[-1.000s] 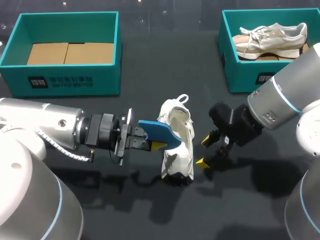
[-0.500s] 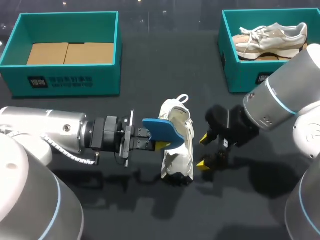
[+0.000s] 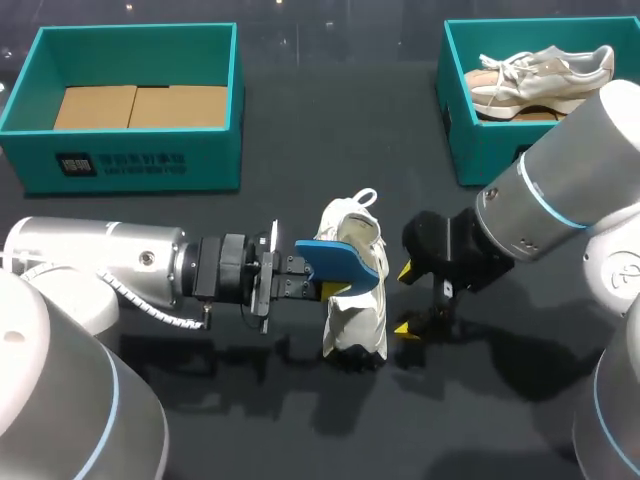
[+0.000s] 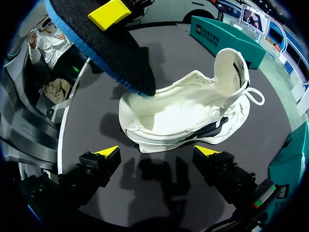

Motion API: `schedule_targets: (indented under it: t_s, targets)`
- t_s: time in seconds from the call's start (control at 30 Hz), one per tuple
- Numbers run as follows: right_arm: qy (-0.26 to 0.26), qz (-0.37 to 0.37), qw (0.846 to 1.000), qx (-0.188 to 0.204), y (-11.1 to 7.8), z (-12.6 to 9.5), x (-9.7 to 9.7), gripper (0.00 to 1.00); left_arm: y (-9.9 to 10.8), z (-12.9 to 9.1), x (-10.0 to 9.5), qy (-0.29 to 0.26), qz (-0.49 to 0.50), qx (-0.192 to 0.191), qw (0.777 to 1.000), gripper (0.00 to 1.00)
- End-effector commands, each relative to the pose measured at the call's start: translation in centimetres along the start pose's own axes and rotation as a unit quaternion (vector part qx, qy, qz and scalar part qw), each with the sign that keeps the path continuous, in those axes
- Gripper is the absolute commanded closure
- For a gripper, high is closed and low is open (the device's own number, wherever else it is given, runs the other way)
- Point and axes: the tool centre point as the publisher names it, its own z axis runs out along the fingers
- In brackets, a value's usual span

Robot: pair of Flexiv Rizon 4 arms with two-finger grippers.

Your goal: Take the shoe out of the shoebox, open the shoe tongue, remove and reinsert the insole, then place the shoe into the shoebox

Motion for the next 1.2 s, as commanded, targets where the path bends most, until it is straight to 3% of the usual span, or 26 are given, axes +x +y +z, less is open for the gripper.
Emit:
schedule_targets:
  t_s: [0.03,0.47,1.2]
  targets:
    - [-0.001,0.0,1.0,0.002,-0.1,0.4,-0.3,0.0,1.1,1.2,0.0,0.01,0.005,0.017,1.0,1.0]
    - [0.01,-0.019,1.0,0.004,-0.2,1.2,-1.6,0.0,2.1,2.5,-1.1,0.011,0.029,0.032,0.999,1.0]
    - [0.029,-0.025,0.999,0.002,-0.2,1.4,-1.8,0.0,2.7,2.3,-0.5,0.02,0.032,0.035,0.999,1.0]
